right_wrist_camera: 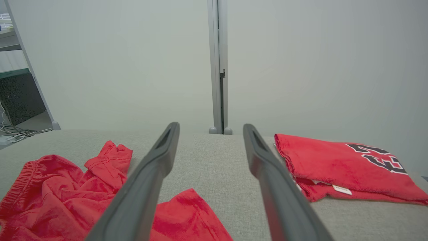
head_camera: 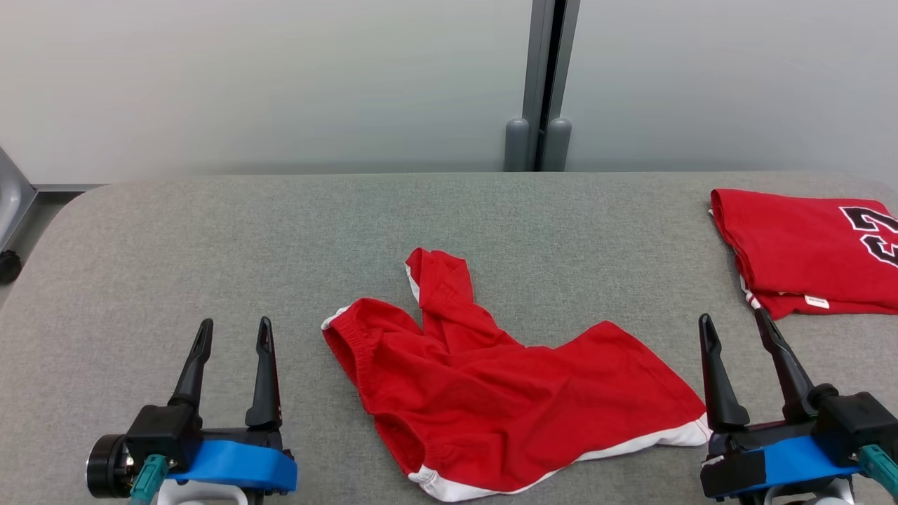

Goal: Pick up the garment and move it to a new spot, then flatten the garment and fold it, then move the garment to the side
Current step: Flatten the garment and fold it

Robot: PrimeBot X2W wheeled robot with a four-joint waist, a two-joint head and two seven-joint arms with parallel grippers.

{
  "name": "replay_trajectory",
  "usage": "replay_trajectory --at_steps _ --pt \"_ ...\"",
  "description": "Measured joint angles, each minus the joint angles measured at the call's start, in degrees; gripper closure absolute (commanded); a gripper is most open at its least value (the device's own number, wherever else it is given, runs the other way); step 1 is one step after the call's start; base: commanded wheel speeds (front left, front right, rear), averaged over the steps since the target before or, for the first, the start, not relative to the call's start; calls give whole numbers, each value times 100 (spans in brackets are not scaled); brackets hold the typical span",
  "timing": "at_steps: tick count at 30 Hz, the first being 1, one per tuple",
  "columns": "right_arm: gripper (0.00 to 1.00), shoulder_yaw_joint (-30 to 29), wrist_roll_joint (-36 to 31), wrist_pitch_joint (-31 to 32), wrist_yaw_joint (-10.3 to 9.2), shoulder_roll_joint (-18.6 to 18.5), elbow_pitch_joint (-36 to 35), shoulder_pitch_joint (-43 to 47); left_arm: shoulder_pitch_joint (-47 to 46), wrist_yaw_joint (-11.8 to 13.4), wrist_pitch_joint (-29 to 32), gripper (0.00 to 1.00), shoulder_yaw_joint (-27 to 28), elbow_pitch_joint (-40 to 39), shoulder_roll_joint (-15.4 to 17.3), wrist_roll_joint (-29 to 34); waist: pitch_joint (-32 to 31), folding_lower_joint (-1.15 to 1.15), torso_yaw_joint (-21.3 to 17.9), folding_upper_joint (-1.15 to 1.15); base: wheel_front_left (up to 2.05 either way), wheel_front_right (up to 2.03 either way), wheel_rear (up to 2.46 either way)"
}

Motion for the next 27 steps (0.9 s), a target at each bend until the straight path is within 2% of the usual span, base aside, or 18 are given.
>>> replay_trajectory --at_steps 8,20,23,27 --pt "0 -121 -112 -64 0 27 -198 255 122 9 0 0 143 -15 19 100 -96 0 13 0 0 0 0" --pt "0 -163 -31 -32 0 31 -75 298 159 18 0 0 167 -24 31 201 -110 0 1 0 0 0 0" --pt "0 -216 -20 14 0 35 101 285 157 -24 0 0 -41 -1 34 200 -101 0 13 0 0 0 0" --pt "0 -339 1 62 0 35 522 244 148 -82 0 0 -588 200 36 189 -98 0 36 0 0 0 0"
